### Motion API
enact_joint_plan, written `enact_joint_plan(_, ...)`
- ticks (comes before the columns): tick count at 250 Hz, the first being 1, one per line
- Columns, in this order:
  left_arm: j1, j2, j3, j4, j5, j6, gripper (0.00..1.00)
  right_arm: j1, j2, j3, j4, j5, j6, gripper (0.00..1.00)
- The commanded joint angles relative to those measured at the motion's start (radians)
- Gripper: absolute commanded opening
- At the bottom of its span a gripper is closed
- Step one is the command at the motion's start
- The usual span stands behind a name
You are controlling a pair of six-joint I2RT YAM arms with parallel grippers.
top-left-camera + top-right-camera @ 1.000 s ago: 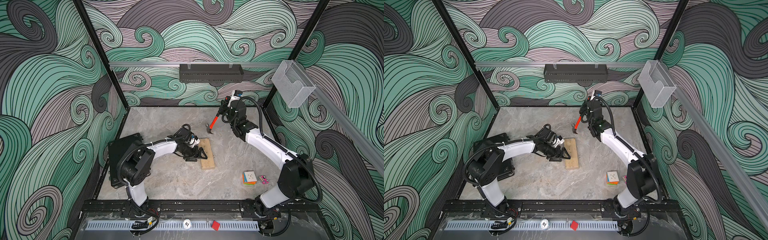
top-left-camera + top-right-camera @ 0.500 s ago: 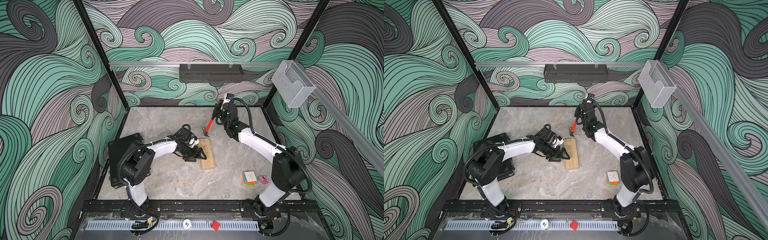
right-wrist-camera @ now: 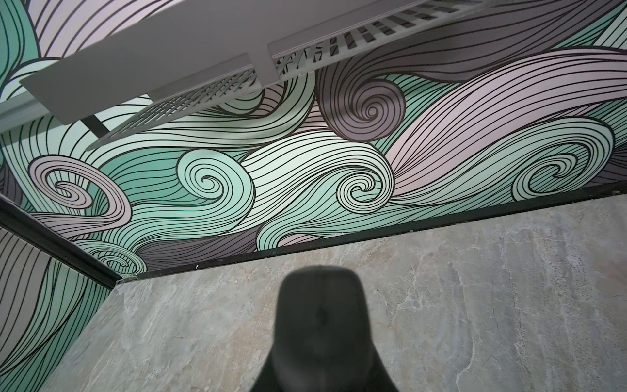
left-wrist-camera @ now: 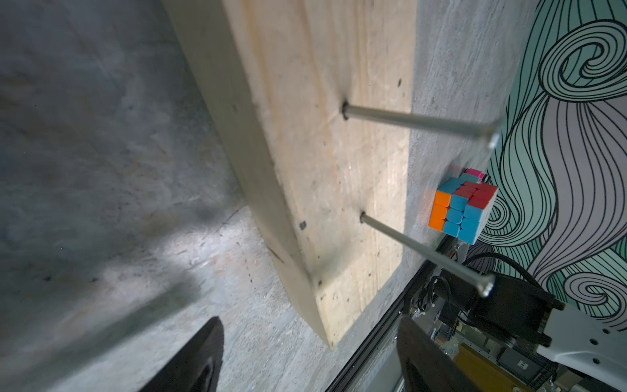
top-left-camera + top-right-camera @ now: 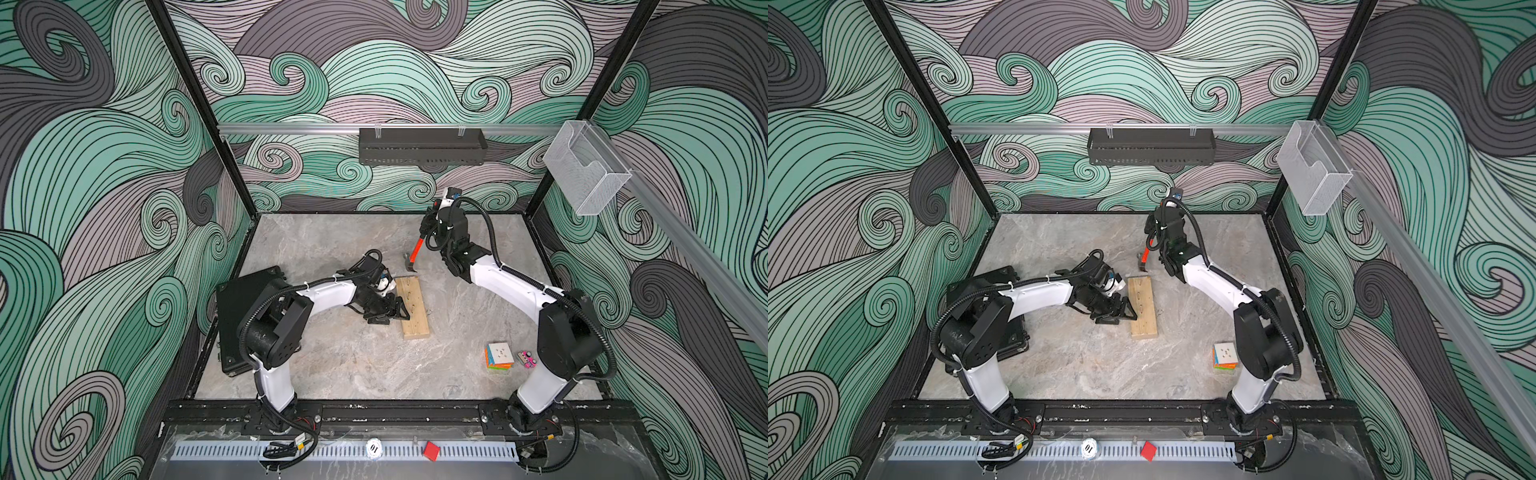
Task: Use a claw hammer to pull out a nail
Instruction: Remove the nail from the mounting plate.
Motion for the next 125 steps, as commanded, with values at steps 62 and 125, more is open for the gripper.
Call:
enact_joint_plan(62, -0.007, 0.050, 0.044, -0.018, -0.044, -0.032, 0.65, 0.003, -0.033, 0.062, 0.073, 0.038, -0.008, 0.07)
enact_joint_plan(125, -0.007, 0.073, 0.042, -0.016, -0.046, -0.058, 0.60, 0.003, -0.036, 0.058, 0.066, 0.043, -0.003, 0.08)
